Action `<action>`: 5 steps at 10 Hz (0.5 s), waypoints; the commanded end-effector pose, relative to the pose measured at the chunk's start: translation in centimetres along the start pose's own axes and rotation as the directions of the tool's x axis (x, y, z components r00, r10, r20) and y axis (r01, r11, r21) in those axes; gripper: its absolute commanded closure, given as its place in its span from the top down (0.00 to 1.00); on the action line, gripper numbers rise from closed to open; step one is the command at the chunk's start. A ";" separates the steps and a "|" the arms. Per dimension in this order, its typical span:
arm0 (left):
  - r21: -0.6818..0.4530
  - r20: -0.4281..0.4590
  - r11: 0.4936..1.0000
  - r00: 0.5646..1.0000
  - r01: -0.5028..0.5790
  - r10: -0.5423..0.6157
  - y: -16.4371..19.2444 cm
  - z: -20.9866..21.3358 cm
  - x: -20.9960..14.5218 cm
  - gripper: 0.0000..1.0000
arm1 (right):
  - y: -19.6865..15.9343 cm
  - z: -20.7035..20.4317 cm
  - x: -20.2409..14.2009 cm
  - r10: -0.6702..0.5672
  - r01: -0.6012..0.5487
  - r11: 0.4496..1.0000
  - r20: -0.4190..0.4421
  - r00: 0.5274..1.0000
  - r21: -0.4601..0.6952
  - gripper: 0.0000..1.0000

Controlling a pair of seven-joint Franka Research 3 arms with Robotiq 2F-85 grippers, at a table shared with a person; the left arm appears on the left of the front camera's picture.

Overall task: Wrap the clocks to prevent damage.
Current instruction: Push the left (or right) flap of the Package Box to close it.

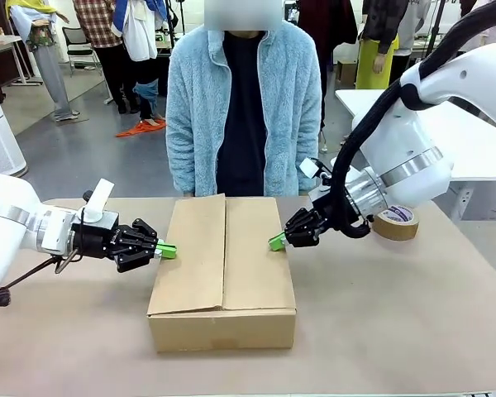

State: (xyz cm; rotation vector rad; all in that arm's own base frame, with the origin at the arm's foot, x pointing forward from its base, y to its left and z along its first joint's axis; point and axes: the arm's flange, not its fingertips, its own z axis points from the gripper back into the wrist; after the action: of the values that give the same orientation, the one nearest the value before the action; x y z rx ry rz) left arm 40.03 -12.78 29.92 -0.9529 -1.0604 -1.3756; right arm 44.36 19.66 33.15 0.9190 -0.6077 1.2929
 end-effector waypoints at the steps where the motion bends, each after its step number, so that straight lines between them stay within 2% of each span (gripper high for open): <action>1: 0.005 -0.008 1.000 1.000 0.006 -0.006 -0.1 0.0 -0.3 0.00 | -0.8 -1.5 -2.2 0.031 -0.029 0.999 -0.076 0.997 0.020 0.01; 3: 0.005 -0.008 1.000 1.000 0.006 -0.006 -0.1 0.0 -0.3 0.00 | -0.1 0.0 -2.0 0.088 -0.083 0.995 -0.103 0.991 0.047 0.01; 4: 0.005 -0.008 1.000 1.000 0.006 -0.006 -0.1 0.0 -0.3 0.00 | -0.2 0.0 0.1 0.014 -0.014 1.000 -0.012 1.000 0.011 0.01; 5: 0.005 -0.008 1.000 1.000 0.006 -0.006 -0.1 0.0 -0.3 0.00 | -0.2 0.0 0.1 0.014 -0.014 1.000 -0.012 1.000 0.011 0.01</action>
State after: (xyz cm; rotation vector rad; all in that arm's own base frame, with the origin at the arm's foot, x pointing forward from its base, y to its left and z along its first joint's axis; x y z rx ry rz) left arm 40.03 -12.79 29.92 -0.9533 -1.0603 -1.3758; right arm 44.71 19.61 33.85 0.9105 -0.5989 1.3417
